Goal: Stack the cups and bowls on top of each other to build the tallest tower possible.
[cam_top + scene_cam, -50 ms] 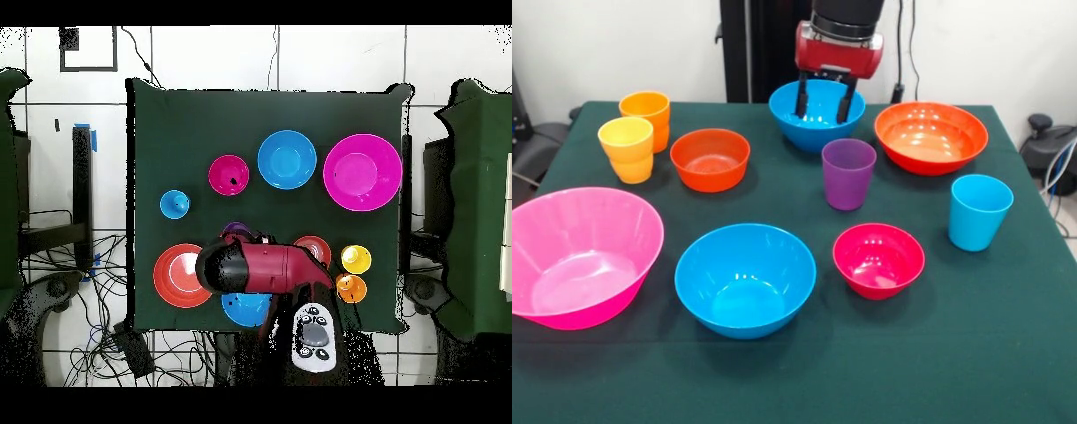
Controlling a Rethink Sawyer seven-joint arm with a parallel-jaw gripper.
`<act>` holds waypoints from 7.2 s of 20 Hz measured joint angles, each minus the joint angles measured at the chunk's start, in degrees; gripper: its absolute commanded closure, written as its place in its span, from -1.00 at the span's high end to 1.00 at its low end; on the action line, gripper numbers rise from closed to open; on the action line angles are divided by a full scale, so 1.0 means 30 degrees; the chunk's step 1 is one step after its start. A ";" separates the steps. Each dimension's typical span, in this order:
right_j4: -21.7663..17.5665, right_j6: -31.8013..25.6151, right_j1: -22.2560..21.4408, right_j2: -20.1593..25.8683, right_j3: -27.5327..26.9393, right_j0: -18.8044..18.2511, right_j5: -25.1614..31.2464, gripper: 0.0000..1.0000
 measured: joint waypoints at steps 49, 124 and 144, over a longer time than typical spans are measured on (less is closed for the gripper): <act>0.1898 0.0220 0.2166 -0.0206 -0.0430 0.1041 -0.0459 1.00; 0.3041 0.0526 -0.0335 0.0322 -0.0199 -0.2393 0.0928 -1.00; 0.1886 0.0526 -0.3533 -0.1816 0.1863 -0.0210 0.4213 -1.00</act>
